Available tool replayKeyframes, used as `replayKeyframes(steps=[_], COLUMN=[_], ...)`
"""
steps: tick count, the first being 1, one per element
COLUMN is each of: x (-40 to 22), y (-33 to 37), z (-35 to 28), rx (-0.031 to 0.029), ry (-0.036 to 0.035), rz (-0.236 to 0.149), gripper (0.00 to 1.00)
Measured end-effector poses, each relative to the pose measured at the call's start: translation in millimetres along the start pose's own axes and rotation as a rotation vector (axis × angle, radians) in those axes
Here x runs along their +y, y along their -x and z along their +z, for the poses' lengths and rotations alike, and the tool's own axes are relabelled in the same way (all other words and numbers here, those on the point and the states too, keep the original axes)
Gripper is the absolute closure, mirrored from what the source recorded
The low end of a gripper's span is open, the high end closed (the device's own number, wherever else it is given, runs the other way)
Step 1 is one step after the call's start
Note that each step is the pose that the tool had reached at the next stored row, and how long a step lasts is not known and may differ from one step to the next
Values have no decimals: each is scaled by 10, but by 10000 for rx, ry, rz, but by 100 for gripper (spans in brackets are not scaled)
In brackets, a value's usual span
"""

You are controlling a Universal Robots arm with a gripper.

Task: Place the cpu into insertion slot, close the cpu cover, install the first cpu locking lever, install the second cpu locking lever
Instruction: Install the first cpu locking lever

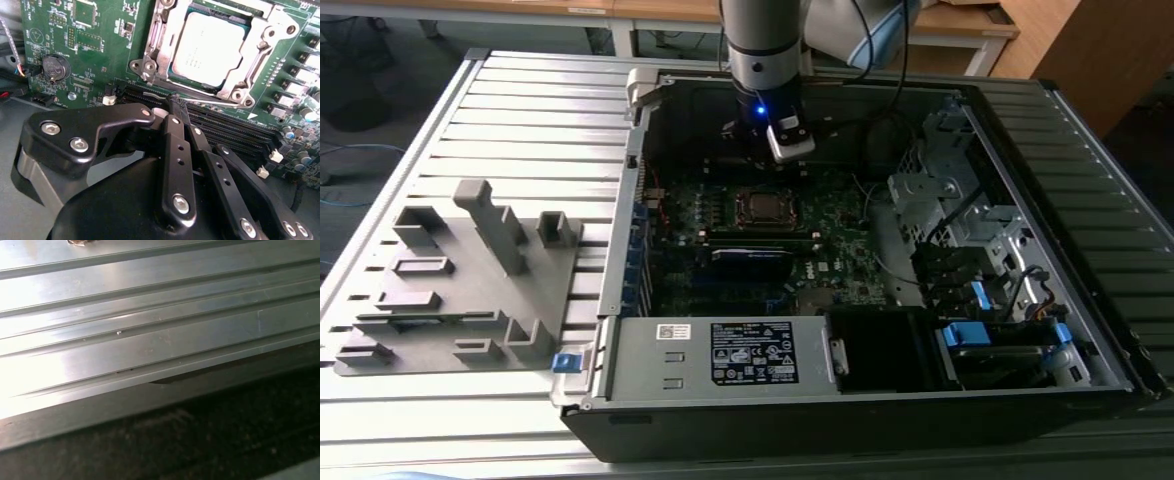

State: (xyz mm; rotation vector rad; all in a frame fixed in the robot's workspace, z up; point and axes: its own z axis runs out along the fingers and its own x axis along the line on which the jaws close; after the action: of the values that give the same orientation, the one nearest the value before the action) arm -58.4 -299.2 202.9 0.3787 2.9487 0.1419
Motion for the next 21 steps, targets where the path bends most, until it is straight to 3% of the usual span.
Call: replayKeyframes(steps=[10,14,21], x=[1,0,2], y=[-20,-23,-25], z=[3,14,17], rx=[-45,-102,-120], ry=[2,-78,-79], rz=[55,54,56], gripper=[89,89,89])
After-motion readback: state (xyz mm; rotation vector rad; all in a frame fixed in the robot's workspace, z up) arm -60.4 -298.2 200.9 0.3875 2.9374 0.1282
